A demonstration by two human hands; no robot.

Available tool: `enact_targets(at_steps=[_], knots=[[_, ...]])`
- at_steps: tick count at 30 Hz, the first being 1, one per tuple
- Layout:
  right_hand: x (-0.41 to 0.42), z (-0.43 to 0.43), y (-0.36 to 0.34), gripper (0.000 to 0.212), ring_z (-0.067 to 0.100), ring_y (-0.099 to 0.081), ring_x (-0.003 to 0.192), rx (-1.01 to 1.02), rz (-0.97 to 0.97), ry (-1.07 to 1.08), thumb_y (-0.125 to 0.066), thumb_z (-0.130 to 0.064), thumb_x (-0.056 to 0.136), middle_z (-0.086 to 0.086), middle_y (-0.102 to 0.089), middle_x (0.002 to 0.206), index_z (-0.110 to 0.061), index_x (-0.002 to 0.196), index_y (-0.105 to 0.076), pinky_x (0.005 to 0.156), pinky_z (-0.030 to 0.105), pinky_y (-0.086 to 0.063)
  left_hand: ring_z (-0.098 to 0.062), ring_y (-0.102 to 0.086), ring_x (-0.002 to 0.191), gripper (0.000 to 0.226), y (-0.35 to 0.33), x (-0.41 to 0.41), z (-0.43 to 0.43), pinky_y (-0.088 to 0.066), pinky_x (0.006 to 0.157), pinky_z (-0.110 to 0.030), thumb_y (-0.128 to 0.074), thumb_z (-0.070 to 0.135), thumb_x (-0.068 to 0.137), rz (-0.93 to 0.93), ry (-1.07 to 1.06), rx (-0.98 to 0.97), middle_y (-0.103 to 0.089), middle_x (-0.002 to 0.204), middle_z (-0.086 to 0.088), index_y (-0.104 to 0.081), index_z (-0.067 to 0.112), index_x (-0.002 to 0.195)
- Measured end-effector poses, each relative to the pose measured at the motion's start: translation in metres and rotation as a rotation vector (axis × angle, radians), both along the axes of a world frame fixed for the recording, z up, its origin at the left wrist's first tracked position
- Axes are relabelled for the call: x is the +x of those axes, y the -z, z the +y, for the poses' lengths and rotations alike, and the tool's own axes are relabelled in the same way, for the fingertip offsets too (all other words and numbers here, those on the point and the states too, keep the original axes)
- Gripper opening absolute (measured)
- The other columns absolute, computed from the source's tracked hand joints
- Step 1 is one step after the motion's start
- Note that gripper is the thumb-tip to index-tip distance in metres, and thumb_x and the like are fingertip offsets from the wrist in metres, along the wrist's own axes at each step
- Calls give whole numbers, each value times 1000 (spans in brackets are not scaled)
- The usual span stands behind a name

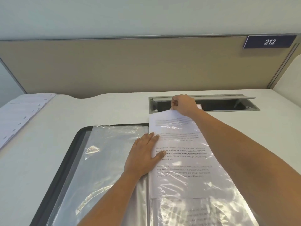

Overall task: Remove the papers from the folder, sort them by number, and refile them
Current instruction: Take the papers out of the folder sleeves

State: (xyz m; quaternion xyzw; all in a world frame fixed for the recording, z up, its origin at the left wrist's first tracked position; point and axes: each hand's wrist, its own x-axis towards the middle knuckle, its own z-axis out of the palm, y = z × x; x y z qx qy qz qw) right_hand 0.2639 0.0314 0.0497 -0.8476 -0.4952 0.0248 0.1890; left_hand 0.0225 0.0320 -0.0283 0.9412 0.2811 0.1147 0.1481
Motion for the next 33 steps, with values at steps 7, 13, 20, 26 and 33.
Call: enact_targets(at_steps=[7,13,20,26,33], knots=[[34,-40,9,28,28,-61,98,146,292,446,-67,-25,86,11,-63,104,-6,105,-62,80,33,-45,-10,-9,144,92,3,1,1,-4,117,-28,-5,75,69,42,-22,18,-18,156,10,-25,31,146],[44,-62,22,55,25,-52,95,-27,656,596,-74,-33,79,13,-59,116,0,119,-54,80,33,-41,-10,-10,144,94,2,1,1,-4,116,-27,-4,75,67,48,-29,21,-18,156,10,-26,30,146],[48,-53,18,32,21,-58,90,185,708,527,-74,-17,80,11,-62,109,-4,108,-63,78,29,-47,-9,-11,144,92,2,2,0,-5,116,-28,-5,75,69,39,-29,16,-19,156,10,-26,30,146],[45,-48,15,12,22,-58,84,549,852,479,-69,-15,84,8,-63,99,-14,81,-58,74,29,-46,-9,-10,144,92,2,1,1,-5,116,-28,-6,76,68,37,-31,7,-18,156,11,-26,31,146],[44,-63,24,39,30,-63,99,92,955,364,-70,-14,83,13,-65,114,-2,118,-58,94,44,-49,-9,-10,144,93,1,2,-1,-4,117,-28,-5,76,67,43,-35,15,-18,156,11,-26,32,146]])
